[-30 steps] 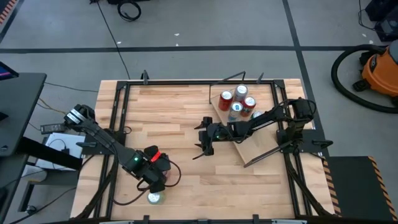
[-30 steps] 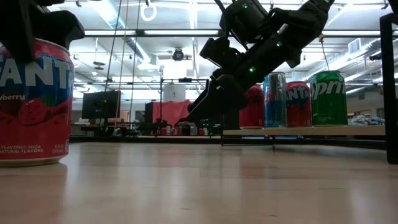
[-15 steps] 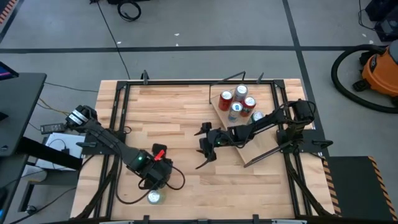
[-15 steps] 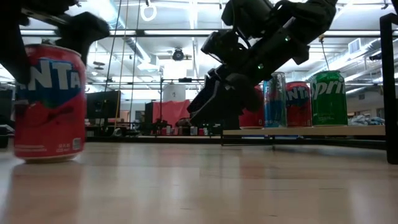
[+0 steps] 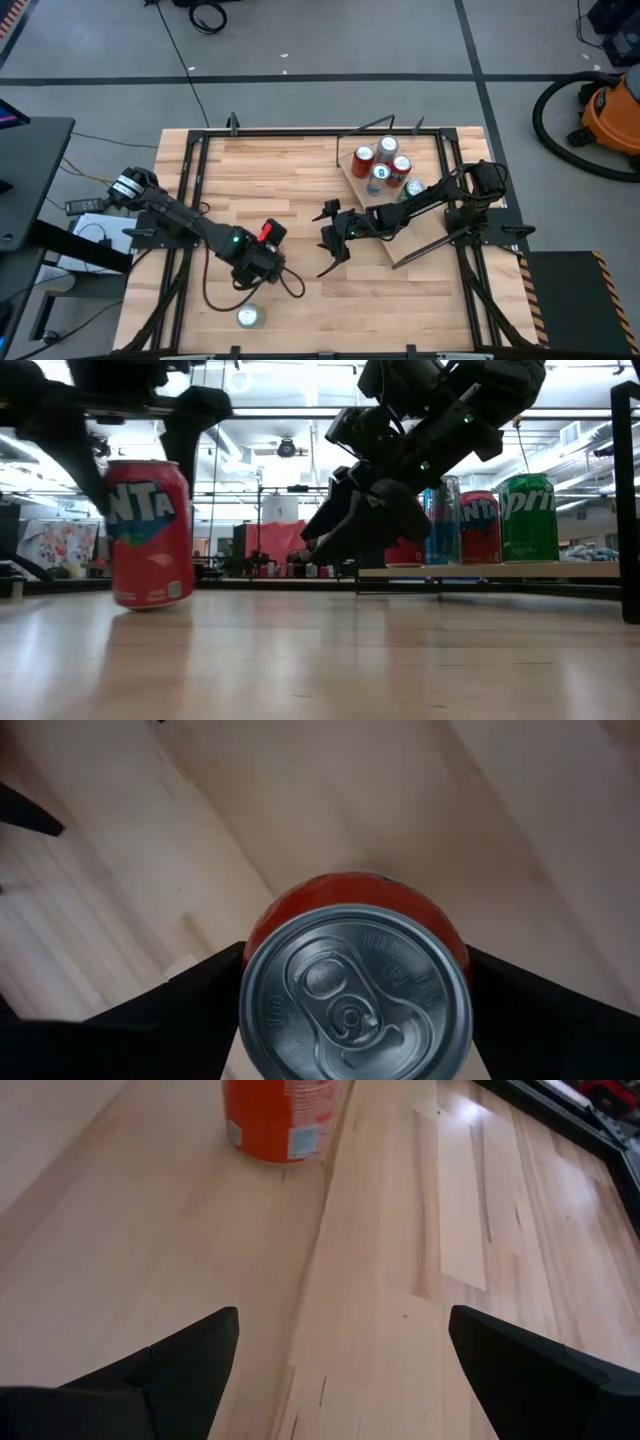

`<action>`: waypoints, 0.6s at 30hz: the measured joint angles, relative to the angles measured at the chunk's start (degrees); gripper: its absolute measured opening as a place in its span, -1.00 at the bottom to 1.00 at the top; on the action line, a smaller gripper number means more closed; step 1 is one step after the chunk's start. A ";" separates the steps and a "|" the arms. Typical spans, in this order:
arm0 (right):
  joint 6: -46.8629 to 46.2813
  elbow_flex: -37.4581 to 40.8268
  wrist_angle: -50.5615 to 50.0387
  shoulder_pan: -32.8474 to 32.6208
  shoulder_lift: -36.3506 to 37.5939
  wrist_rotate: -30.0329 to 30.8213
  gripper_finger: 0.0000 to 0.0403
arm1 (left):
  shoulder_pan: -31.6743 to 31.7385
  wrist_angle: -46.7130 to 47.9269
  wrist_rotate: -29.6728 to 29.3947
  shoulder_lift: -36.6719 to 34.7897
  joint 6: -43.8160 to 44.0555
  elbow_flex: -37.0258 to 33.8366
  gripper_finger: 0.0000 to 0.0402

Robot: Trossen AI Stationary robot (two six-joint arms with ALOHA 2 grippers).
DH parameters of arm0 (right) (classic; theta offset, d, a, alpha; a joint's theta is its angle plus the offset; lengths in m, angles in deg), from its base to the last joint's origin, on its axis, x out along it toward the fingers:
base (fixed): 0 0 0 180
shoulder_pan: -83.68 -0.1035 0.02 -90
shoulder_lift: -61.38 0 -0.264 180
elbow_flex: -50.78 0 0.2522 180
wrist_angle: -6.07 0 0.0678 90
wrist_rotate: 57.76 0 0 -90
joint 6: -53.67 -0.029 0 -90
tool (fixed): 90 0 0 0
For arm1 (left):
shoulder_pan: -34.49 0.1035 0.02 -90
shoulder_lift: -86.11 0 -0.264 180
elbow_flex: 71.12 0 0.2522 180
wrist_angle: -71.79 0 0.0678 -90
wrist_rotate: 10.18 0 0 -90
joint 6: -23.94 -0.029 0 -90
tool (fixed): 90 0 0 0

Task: Place canned beverage on shelf
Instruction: Put the orange soda can on the shelf, aligned with the other green soda can

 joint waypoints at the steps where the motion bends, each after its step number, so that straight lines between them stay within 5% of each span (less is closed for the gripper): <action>1: -0.03 0.00 -0.33 0.00 0.00 0.03 0.85 | 0.49 -0.30 -0.05 0.00 -1.34 -0.02 0.66; 18: 0.98 0.06 -4.50 -1.49 3.63 7.51 0.85 | 4.89 -7.45 0.14 0.00 -29.33 -0.58 0.66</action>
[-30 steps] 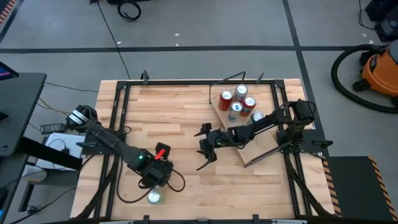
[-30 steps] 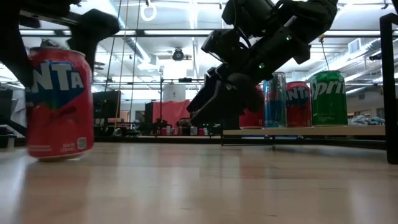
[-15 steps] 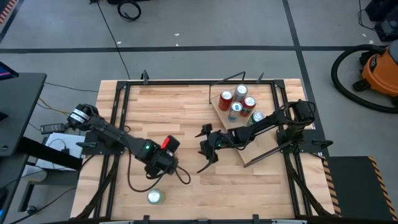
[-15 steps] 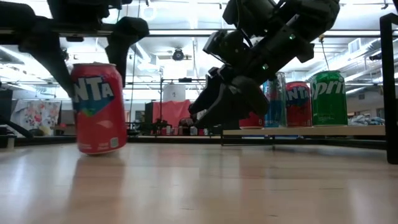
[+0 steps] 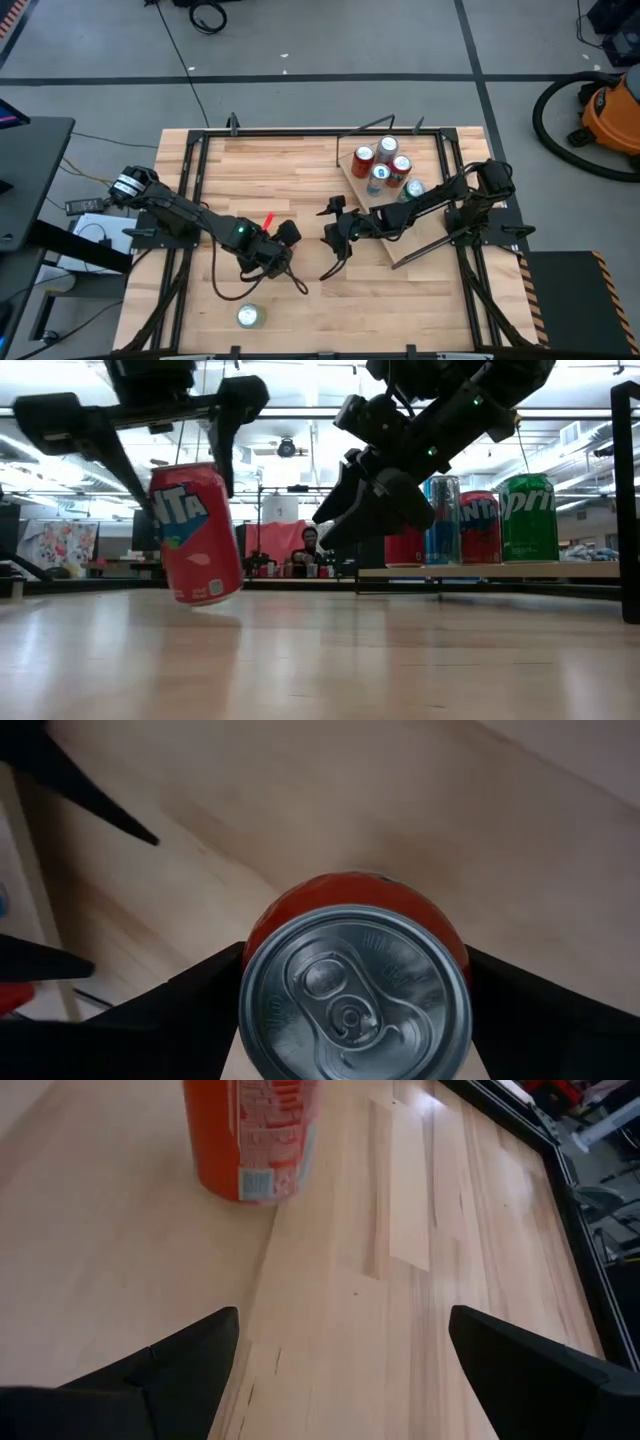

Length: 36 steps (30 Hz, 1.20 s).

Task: Place canned beverage on shelf
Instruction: Put the orange soda can on the shelf, aligned with the other green soda can

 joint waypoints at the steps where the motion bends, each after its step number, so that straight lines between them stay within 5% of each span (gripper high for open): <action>1: 0.10 0.01 0.04 0.00 0.00 -0.02 0.85 | 0.40 -0.59 0.01 0.00 -0.60 0.00 0.66; 23: 0.42 4.26 -1.90 0.68 7.32 5.46 0.85 | 13.41 -9.56 12.43 0.00 -2.44 0.00 0.65; 36: 0.73 9.30 5.65 1.44 9.74 2.36 0.85 | 17.65 -9.58 18.05 0.00 11.88 0.10 0.65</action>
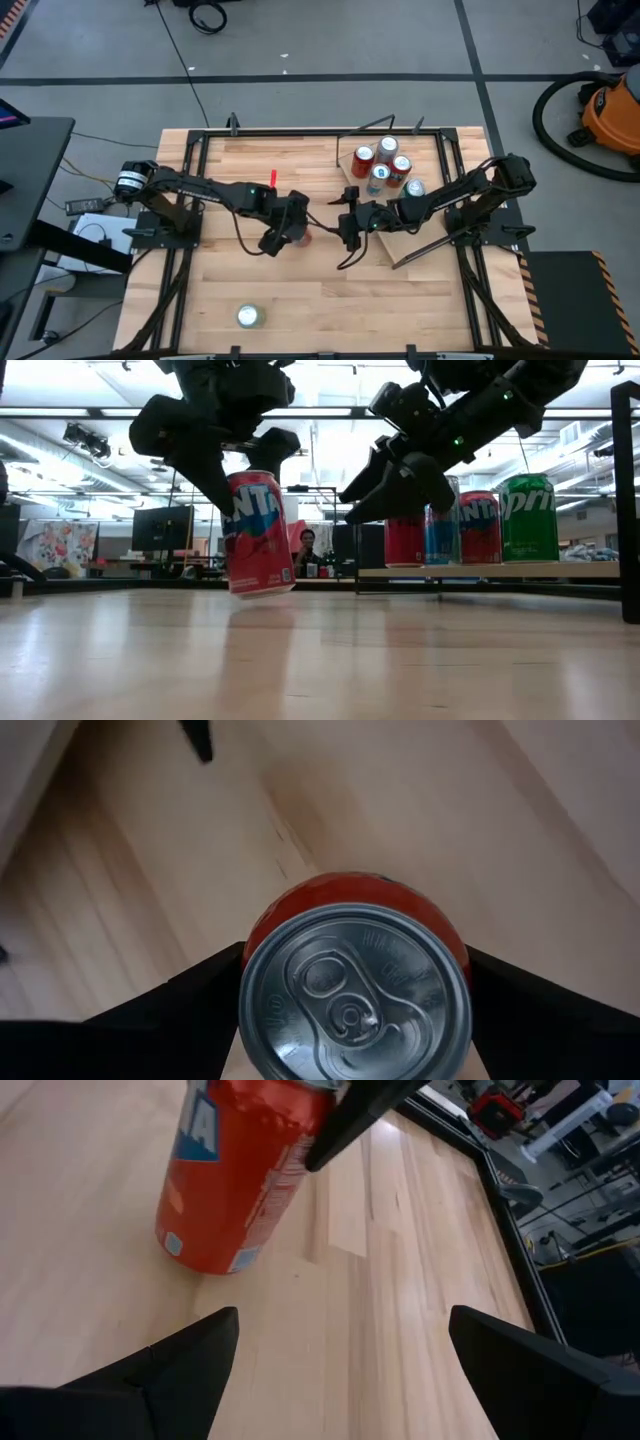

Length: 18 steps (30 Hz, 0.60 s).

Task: Place canned beverage on shelf
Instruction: Put the orange soda can on the shelf, aligned with the other green soda can

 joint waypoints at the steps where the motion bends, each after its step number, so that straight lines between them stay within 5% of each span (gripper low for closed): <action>1: 0.00 0.00 0.04 -0.01 -0.01 -0.04 0.85 | 0.01 0.16 0.01 0.00 1.58 0.00 0.65; 18: -1.05 0.00 0.77 -0.06 -0.01 0.25 0.85 | -3.50 0.62 -3.69 -0.48 17.01 1.17 0.98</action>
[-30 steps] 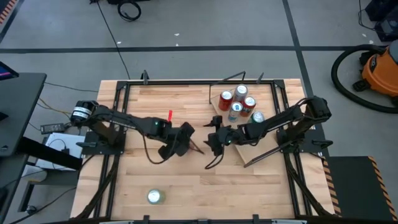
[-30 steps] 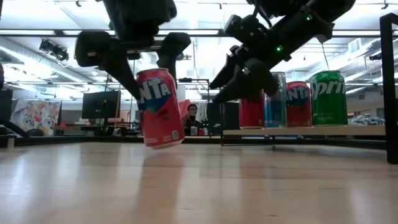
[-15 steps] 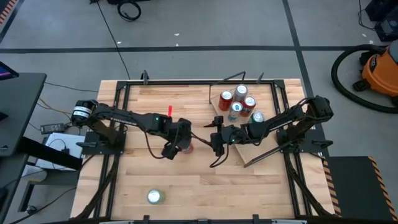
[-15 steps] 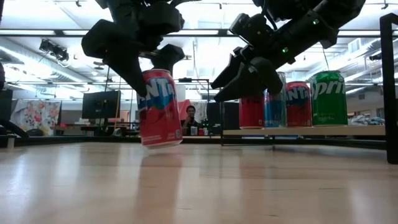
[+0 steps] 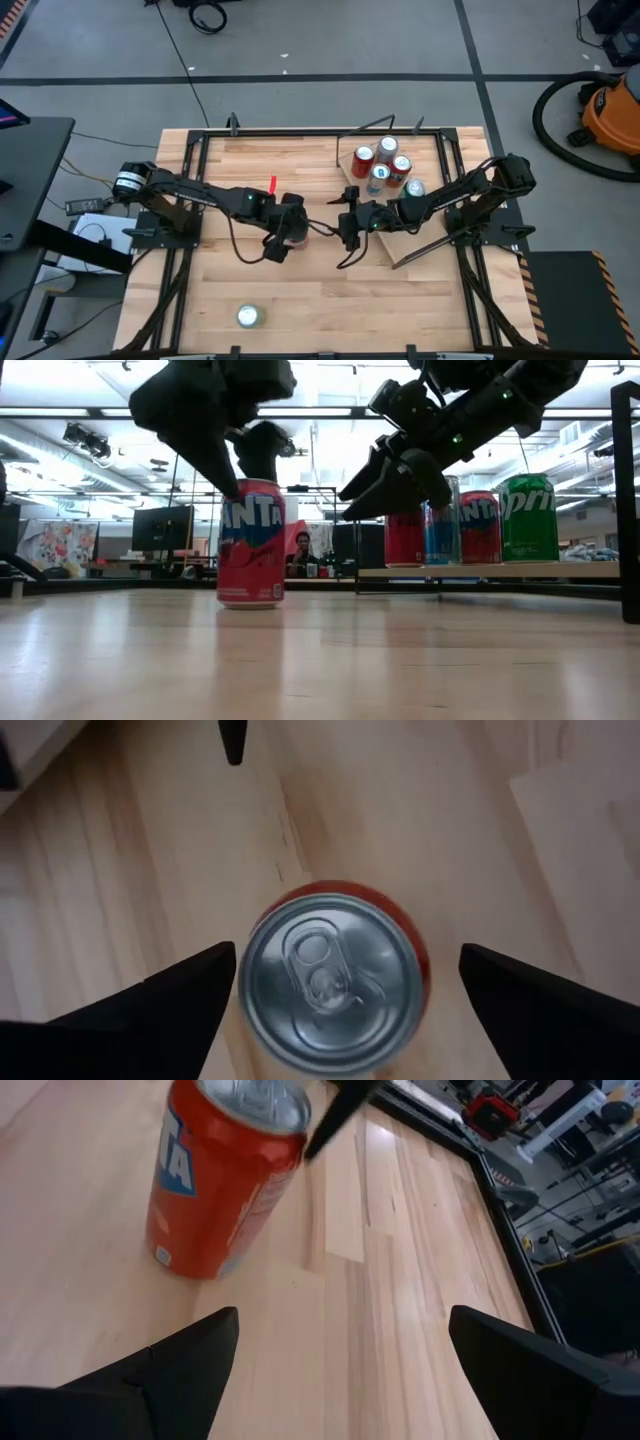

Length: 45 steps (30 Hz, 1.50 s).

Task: Place canned beverage on shelf
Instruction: Put the orange soda can on the shelf, aligned with the other green soda can

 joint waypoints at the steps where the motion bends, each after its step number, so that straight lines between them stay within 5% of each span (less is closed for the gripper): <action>1: -0.27 0.00 -0.37 -0.01 -0.01 0.21 0.85 | -0.34 1.10 -0.56 0.00 0.63 0.89 0.98; 17: -3.31 0.00 -1.50 -4.61 -0.02 2.30 0.85 | -5.44 17.94 -9.27 0.04 18.58 11.18 0.97; 26: -3.59 -0.25 -0.52 -5.08 -0.02 -7.82 0.85 | -5.27 20.31 -10.71 -0.18 23.98 10.95 0.77; 35: -2.69 -5.90 -5.56 -4.60 -0.42 -9.41 0.85 | -5.27 10.63 -13.30 -5.16 19.09 0.59 0.58; 45: -2.09 -12.69 -7.16 -1.54 -2.81 -13.85 0.85 | -5.46 2.91 -13.02 -17.63 25.42 -11.88 0.48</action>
